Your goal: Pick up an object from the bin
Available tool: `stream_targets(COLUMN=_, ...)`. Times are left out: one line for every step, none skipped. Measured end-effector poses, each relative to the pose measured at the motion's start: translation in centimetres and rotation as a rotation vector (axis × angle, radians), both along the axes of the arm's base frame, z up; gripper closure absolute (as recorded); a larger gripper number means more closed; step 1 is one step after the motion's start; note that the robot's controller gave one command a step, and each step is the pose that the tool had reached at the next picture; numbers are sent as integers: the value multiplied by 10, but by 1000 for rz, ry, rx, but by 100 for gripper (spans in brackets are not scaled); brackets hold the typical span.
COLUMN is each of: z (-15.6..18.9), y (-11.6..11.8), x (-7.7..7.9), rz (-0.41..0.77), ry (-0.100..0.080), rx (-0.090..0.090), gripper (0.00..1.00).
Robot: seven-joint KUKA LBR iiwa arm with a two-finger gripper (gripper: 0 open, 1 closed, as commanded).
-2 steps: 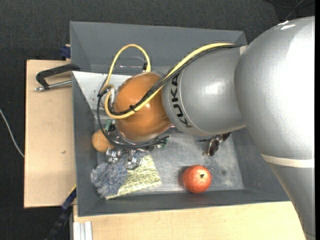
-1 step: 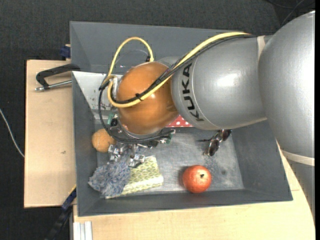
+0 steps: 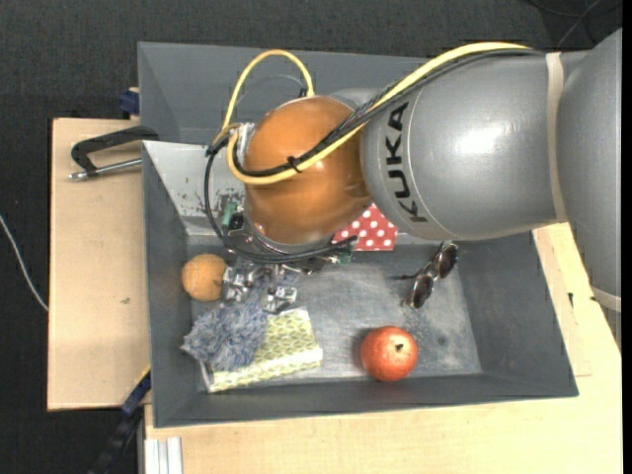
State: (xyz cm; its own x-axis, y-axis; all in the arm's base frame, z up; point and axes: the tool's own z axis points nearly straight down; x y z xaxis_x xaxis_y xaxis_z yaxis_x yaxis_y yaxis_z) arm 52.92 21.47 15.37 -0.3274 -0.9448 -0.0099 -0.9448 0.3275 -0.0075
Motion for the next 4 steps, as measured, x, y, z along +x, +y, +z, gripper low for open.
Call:
stream_targets(z=-2, y=-2, x=1, rz=0, ry=2, rx=-1, gripper=100)
stream_targets(z=-16, y=5, x=26, rz=107, ry=6, rx=-2, gripper=100)
stream_targets(z=-16, y=5, x=26, rz=106, ry=6, rx=-2, gripper=100)
stream_targets(z=60, y=5, x=31, rz=81, ry=6, rx=-3, gripper=100)
